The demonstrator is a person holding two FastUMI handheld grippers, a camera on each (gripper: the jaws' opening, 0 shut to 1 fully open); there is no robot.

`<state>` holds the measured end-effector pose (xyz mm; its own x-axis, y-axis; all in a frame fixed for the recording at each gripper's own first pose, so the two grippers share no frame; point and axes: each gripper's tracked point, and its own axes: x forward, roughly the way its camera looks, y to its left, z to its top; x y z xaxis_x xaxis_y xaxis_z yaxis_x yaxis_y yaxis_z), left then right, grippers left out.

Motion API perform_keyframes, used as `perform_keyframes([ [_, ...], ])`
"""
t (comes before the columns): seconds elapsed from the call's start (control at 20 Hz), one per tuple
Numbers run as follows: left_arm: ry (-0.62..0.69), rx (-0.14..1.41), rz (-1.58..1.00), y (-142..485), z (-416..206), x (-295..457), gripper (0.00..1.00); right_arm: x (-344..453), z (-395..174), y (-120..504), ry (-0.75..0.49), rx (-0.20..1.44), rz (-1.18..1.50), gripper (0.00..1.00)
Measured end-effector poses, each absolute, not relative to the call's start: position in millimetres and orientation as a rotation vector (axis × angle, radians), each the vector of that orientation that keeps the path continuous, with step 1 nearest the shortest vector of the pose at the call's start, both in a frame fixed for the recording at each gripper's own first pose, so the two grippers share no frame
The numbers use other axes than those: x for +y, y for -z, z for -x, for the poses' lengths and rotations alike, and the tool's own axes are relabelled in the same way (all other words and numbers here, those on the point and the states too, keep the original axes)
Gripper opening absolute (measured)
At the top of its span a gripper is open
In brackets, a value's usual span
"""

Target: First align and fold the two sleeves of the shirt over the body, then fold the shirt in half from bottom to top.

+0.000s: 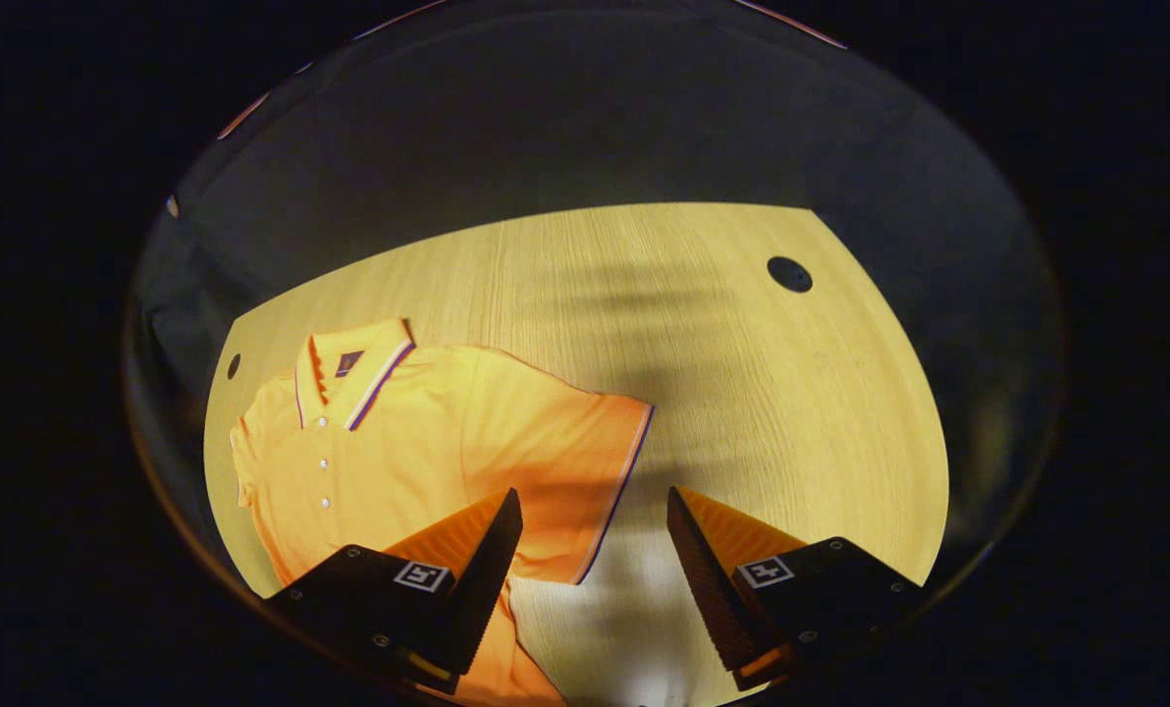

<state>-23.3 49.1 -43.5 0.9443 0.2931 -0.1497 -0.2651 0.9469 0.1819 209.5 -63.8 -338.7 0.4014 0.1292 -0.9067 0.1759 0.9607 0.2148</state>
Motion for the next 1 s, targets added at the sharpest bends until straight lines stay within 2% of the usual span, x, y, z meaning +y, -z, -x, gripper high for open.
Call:
perform_keyframes([
  [0.4, -0.313, 0.260, -0.179, 62.0, 18.2, 40.7, 0.99, -59.8, -212.4, 384.3, 0.029, 1.328, -0.304, 0.80],
  [0.5, -0.312, 0.280, -0.180, 67.1, 16.7, 35.6, 1.00, -61.1, -210.6, 386.3, 0.060, 1.359, -0.238, 0.75],
  [0.6, -0.310, 0.301, -0.181, 72.4, 16.2, 31.1, 1.00, -46.5, -210.3, 381.9, 0.016, 1.378, -0.193, 0.66],
  [0.7, -0.304, 0.307, -0.186, 72.2, 11.7, 26.4, 0.99, -35.9, -213.3, 378.5, -0.016, 1.359, -0.157, 0.50],
  [0.75, -0.302, 0.307, -0.189, 71.3, 9.8, 26.0, 0.99, -34.2, -212.5, 378.1, -0.022, 1.352, -0.155, 0.31],
  [0.8, -0.301, 0.307, -0.190, 70.8, 9.7, 25.7, 0.99, -32.5, -214.2, 379.2, -0.038, 1.341, -0.162, 0.22],
  [0.9, -0.304, 0.312, -0.192, 69.9, 12.6, 26.4, 0.99, -32.0, -216.1, 377.5, -0.047, 1.326, -0.224, 0.12],
  [1.0, -0.314, 0.321, -0.193, 69.0, 15.1, 30.8, 1.00, -27.4, -219.5, 369.8, -0.053, 1.306, -0.345, 0.07],
])
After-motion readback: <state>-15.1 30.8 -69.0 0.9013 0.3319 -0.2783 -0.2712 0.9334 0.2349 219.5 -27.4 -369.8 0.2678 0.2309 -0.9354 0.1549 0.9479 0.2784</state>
